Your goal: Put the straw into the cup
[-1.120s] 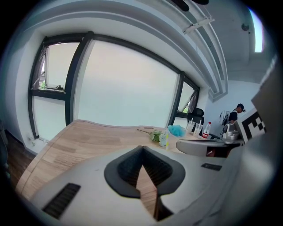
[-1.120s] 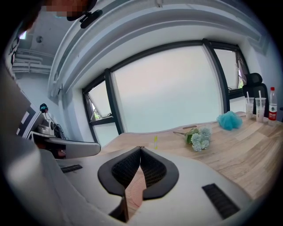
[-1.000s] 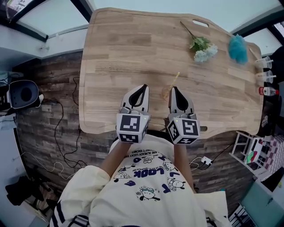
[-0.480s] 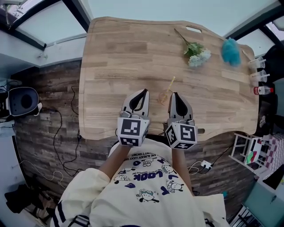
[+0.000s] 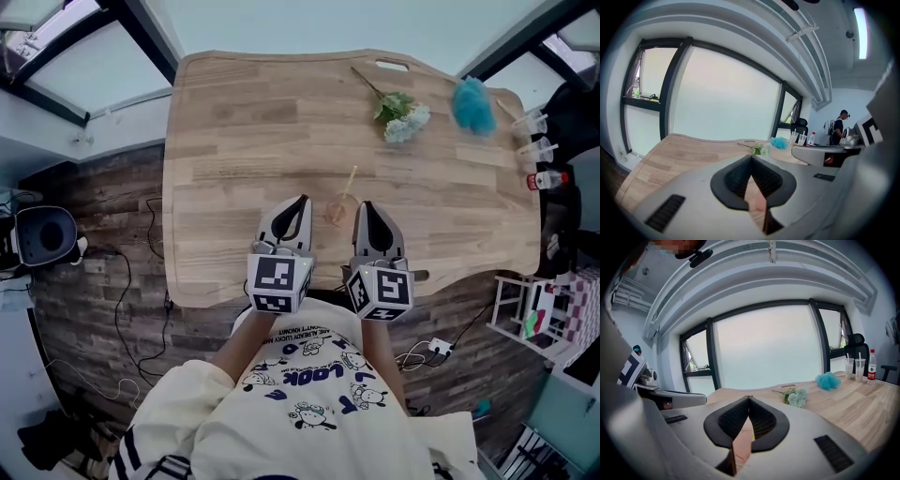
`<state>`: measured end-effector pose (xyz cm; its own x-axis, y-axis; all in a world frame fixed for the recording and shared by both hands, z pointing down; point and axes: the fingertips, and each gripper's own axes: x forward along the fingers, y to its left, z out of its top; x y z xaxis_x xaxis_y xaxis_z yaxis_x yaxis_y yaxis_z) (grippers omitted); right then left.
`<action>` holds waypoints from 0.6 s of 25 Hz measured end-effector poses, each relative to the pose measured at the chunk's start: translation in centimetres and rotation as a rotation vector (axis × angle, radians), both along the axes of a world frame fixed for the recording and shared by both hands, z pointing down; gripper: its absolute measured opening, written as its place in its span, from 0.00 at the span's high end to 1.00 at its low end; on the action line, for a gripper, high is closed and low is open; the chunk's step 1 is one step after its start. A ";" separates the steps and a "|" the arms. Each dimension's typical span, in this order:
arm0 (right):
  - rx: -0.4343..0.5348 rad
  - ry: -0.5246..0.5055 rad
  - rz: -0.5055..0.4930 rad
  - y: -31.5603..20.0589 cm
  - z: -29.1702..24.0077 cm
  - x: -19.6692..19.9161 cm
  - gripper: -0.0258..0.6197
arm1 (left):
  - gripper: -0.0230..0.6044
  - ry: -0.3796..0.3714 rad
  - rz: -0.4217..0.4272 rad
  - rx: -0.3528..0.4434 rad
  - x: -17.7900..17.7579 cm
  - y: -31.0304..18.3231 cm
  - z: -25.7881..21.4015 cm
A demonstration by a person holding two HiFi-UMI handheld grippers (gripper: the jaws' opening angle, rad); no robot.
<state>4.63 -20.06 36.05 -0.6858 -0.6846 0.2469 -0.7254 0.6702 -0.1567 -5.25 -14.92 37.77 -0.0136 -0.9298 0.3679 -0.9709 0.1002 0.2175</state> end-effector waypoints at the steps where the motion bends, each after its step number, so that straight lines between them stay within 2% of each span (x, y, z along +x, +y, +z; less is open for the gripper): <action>1: 0.002 -0.001 0.002 0.0 -0.1 0.1 0.97 | 0.91 -0.002 0.003 0.004 0.1 -0.1 -0.1; 15: -0.013 0.001 -0.003 -0.1 0.4 0.2 0.97 | 0.91 -0.011 0.016 0.010 0.5 -0.4 -0.2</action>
<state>4.84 -20.12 36.45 -0.6879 -0.6788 0.2568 -0.7233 0.6706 -0.1649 -4.73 -15.37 37.62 -0.0027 -0.9336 0.3583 -0.9748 0.0824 0.2074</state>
